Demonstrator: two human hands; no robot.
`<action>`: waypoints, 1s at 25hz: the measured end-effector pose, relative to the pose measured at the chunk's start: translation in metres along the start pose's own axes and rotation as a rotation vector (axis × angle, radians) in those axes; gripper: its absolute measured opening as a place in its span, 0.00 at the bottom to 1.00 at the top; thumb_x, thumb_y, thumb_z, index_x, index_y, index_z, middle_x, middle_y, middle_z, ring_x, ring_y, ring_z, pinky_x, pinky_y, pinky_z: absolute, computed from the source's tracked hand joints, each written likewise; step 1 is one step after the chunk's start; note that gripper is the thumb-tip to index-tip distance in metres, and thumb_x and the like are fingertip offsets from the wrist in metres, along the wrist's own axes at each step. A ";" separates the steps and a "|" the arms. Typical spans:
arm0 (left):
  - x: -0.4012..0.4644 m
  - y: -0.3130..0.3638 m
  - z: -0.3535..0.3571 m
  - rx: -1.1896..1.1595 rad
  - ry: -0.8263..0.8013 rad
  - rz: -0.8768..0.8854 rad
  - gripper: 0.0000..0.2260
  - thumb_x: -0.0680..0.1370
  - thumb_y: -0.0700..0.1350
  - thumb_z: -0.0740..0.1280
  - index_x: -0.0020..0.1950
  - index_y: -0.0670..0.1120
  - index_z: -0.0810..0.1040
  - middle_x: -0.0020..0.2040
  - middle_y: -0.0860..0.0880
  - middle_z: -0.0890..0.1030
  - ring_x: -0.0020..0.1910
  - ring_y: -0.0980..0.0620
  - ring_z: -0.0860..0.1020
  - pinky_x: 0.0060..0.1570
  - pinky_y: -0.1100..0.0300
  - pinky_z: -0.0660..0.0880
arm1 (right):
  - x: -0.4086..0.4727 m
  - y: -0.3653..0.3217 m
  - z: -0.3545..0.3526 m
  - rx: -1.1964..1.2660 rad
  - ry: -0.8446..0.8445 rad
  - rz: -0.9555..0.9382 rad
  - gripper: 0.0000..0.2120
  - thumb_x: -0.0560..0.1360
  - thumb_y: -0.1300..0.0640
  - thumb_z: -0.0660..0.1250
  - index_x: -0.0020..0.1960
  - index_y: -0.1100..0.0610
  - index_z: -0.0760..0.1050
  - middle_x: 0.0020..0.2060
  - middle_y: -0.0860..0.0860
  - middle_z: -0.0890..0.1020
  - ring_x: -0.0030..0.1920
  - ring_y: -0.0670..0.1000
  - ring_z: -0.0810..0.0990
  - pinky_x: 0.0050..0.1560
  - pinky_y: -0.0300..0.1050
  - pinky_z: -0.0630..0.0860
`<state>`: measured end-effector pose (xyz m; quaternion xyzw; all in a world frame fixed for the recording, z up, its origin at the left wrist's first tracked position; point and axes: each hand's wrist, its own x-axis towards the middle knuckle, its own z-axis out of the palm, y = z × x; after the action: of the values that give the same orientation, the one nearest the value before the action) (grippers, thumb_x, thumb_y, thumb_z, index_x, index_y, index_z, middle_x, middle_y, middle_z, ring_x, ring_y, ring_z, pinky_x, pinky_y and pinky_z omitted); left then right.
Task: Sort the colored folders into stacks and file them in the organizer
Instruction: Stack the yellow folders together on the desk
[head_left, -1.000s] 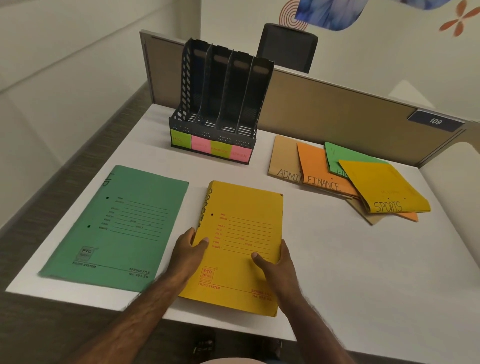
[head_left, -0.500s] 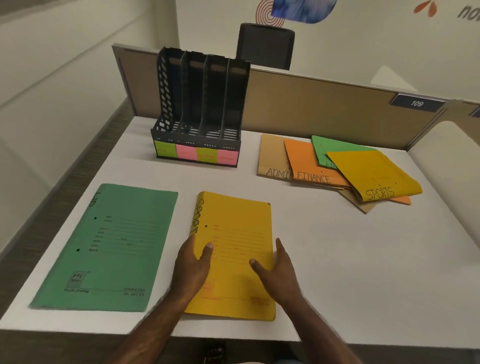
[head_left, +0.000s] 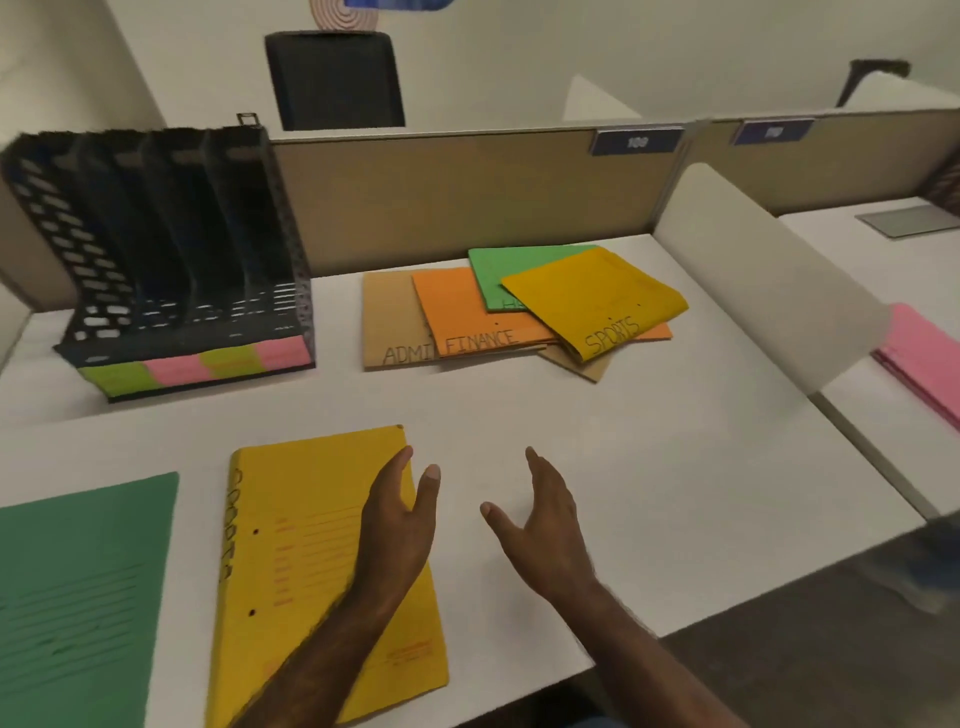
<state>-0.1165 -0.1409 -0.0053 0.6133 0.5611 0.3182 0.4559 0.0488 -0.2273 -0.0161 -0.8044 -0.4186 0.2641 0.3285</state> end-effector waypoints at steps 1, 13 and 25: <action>0.008 0.010 0.020 -0.008 -0.031 0.012 0.25 0.83 0.58 0.64 0.79 0.53 0.69 0.79 0.50 0.71 0.78 0.49 0.70 0.72 0.51 0.71 | 0.008 0.008 -0.014 0.000 0.021 0.010 0.46 0.79 0.36 0.70 0.87 0.44 0.48 0.86 0.47 0.55 0.85 0.52 0.54 0.82 0.56 0.61; 0.103 0.093 0.215 0.009 -0.245 -0.061 0.22 0.85 0.55 0.65 0.77 0.50 0.71 0.75 0.49 0.76 0.71 0.53 0.75 0.65 0.59 0.71 | 0.147 0.120 -0.173 -0.012 0.107 0.142 0.46 0.80 0.38 0.71 0.87 0.48 0.49 0.86 0.51 0.55 0.85 0.52 0.53 0.83 0.57 0.56; 0.204 0.103 0.310 -0.054 -0.078 -0.225 0.17 0.82 0.55 0.71 0.67 0.50 0.78 0.58 0.50 0.84 0.59 0.44 0.83 0.63 0.40 0.80 | 0.337 0.192 -0.258 0.009 0.154 0.125 0.44 0.80 0.36 0.70 0.86 0.54 0.55 0.85 0.55 0.59 0.84 0.55 0.56 0.83 0.59 0.57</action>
<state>0.2389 0.0006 -0.0538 0.5459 0.5993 0.2562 0.5265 0.4970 -0.1048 -0.0436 -0.8455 -0.3398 0.2232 0.3463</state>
